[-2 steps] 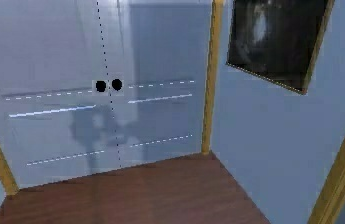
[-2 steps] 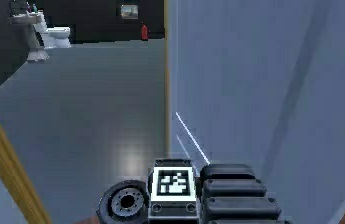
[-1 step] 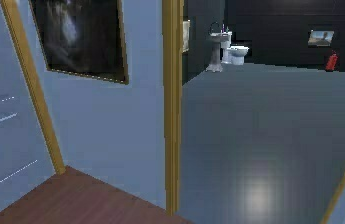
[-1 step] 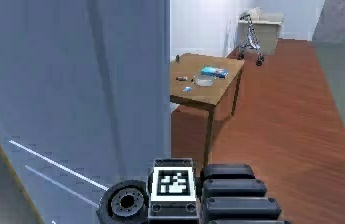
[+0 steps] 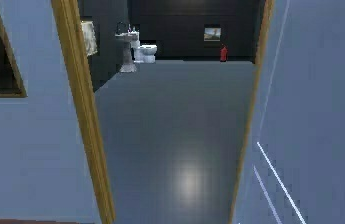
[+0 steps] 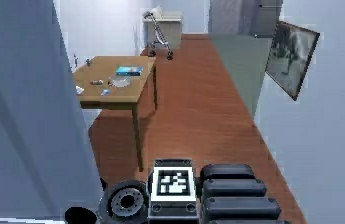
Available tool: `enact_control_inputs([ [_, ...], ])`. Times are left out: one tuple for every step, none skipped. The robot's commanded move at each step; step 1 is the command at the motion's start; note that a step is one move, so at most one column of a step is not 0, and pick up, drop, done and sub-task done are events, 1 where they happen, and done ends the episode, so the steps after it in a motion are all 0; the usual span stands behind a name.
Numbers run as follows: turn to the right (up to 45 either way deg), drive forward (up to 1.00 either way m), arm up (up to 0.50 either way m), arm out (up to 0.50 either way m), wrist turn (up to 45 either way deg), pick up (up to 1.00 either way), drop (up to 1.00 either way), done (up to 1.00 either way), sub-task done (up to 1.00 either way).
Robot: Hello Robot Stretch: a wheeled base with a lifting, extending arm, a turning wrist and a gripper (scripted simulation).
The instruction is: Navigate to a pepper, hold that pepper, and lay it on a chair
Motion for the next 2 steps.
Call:
enact_control_inputs([
  [0.0,1.00,0.00,0.00,0.0,0.00,0.00,0.00,0.00],
  [9.0,0.00,0.00,0.00,0.0,0.00,0.00,0.00,0.00],
])
